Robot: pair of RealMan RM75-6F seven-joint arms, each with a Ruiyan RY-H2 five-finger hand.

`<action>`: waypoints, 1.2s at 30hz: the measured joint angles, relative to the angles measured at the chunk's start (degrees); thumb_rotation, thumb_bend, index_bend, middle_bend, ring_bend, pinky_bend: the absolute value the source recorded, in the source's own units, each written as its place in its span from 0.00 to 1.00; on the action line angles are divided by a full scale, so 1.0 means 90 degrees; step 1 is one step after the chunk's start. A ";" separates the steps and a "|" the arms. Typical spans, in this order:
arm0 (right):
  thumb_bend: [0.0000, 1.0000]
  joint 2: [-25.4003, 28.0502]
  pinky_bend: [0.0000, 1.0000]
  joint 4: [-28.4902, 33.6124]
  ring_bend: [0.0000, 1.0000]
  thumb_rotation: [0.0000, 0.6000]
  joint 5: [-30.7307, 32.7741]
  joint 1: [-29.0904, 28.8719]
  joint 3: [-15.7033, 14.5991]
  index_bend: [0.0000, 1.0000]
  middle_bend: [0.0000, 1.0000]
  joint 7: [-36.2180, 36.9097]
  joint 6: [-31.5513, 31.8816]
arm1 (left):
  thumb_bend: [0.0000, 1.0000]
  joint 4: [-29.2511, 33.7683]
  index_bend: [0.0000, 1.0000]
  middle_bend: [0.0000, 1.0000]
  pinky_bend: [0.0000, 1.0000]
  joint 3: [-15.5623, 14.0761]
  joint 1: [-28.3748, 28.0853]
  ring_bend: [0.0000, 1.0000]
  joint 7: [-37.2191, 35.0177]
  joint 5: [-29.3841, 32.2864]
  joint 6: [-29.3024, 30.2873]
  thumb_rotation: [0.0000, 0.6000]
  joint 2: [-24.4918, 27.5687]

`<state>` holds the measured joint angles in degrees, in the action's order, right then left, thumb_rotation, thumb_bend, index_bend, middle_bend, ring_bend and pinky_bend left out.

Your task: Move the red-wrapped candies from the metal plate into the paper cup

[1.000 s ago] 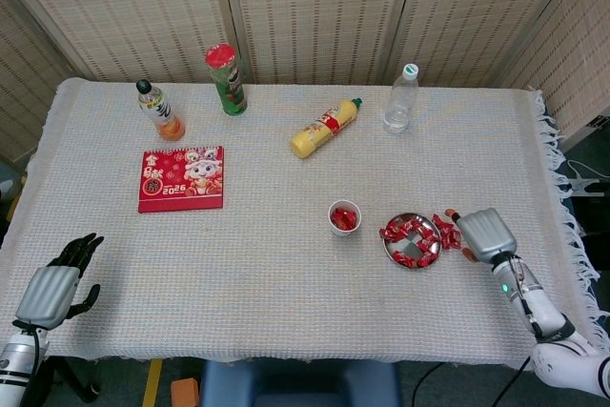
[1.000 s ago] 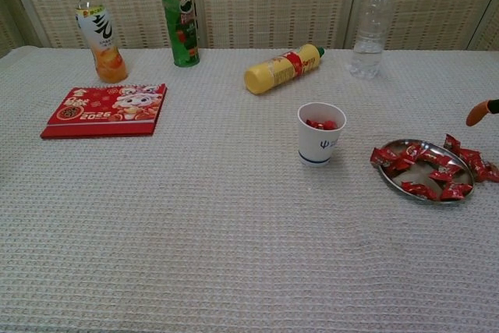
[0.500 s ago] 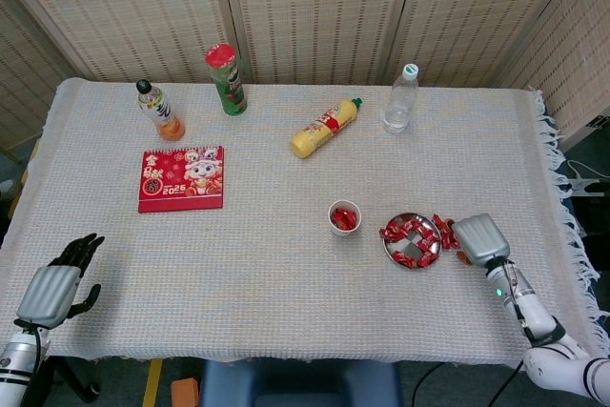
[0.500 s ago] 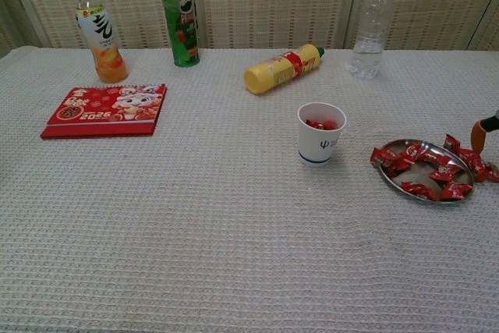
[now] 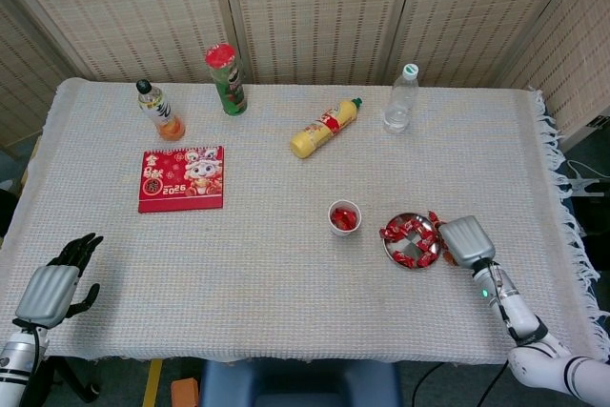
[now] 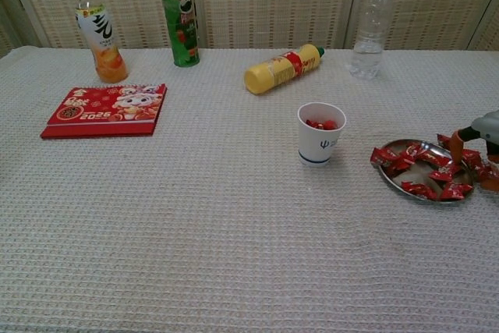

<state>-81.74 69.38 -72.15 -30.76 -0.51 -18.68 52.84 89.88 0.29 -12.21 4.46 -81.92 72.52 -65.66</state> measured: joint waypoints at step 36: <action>0.20 -0.0062 1.00 -0.0221 1.00 1.00 0.0036 0.0100 0.0190 0.40 1.00 -0.0208 -0.0103 | 0.44 -0.0004 0.00 0.00 0.35 0.0000 -0.0001 0.07 0.0029 0.0019 0.0013 1.00 -0.0009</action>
<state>-82.30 67.39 -71.82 -29.86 1.19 -20.55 51.91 89.84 0.29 -12.23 4.72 -81.75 72.64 -65.74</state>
